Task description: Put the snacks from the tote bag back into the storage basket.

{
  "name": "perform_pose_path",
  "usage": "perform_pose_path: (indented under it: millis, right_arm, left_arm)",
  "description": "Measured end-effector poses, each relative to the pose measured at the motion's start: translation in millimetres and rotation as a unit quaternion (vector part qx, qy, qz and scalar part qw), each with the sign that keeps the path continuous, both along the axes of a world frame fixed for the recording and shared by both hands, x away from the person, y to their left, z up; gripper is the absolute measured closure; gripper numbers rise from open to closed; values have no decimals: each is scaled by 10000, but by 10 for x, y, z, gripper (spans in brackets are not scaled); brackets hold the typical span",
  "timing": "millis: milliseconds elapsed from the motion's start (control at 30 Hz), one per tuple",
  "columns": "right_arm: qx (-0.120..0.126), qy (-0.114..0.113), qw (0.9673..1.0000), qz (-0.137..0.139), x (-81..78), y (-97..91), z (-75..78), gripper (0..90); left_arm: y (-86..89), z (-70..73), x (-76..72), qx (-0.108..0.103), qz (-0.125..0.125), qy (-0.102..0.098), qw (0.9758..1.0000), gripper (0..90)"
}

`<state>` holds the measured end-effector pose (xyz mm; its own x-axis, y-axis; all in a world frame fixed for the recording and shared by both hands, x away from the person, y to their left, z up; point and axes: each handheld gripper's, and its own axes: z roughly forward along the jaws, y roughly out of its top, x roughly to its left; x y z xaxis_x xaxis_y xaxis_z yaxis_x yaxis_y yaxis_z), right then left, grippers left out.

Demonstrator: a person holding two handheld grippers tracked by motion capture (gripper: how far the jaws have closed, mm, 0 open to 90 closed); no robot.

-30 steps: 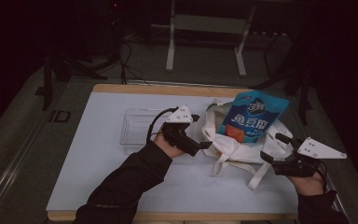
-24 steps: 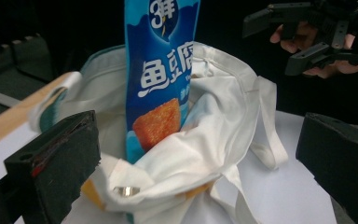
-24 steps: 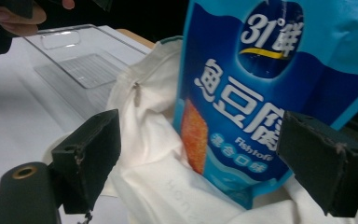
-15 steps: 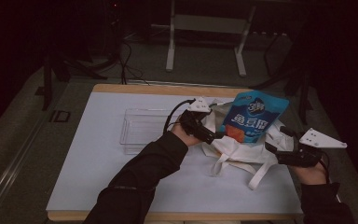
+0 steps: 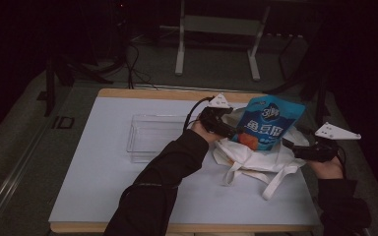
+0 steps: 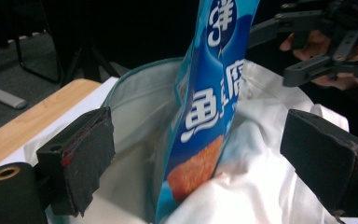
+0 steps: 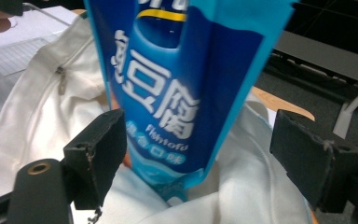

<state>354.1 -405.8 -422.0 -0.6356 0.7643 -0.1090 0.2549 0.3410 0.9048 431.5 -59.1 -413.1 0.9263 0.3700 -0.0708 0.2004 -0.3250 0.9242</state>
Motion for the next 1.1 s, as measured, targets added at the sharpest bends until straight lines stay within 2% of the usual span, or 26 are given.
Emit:
perform_pose_path:
  millis: [67,133,167,200,267,333,433,500,533,667,733,800,867,933,967,1100]
  right_arm:
    - [40,46,10000,-2,47,-9,-2,187]
    - [64,60,10000,15,87,-8,1,190]
    - [74,94,9999,35,109,-1,4,192]
    - [66,91,9999,50,122,5,5,192]
    - [80,136,9998,85,154,27,3,194]
    - [74,154,9998,116,187,52,-1,197]
    - [123,186,9996,179,230,89,-7,226]
    - [111,195,9995,205,258,113,-10,243]
    - [107,206,9995,198,273,123,-11,257]
    - [121,236,9993,267,321,152,3,376]
    - [128,233,9991,323,335,169,9,403]
    - [114,267,9990,337,356,196,12,424]
    - [166,326,9986,372,375,226,7,440]
    - [128,357,9986,373,390,253,0,470]
    - [120,356,9986,359,393,266,-4,489]
    - [35,290,9991,319,390,307,-36,590]
  left_arm:
    - [-59,-13,21,115,-18,-89,9999,214]
    - [-126,-30,52,218,-117,-74,9997,245]
    - [-146,-35,52,275,-87,-107,9995,298]
    - [-165,-43,56,268,-105,-133,9995,329]
    - [-213,-61,81,308,-35,-63,9995,334]
    - [-257,-67,102,359,-17,-58,9993,395]
    - [-322,-65,121,367,-74,-36,9993,399]
    - [-352,-79,142,390,-112,25,9992,446]
    - [-368,-86,151,400,-75,45,9992,454]
    - [-410,-84,161,353,-183,139,9991,551]
    - [-441,-92,170,394,-165,191,9989,580]
    - [-459,-97,166,406,-133,158,9990,593]
    - [-456,-112,177,356,-132,214,9990,626]
    - [-436,-122,181,339,-121,165,9992,664]
    - [-427,-120,194,311,-141,236,9991,680]
    - [-444,-121,198,422,-179,228,9987,719]
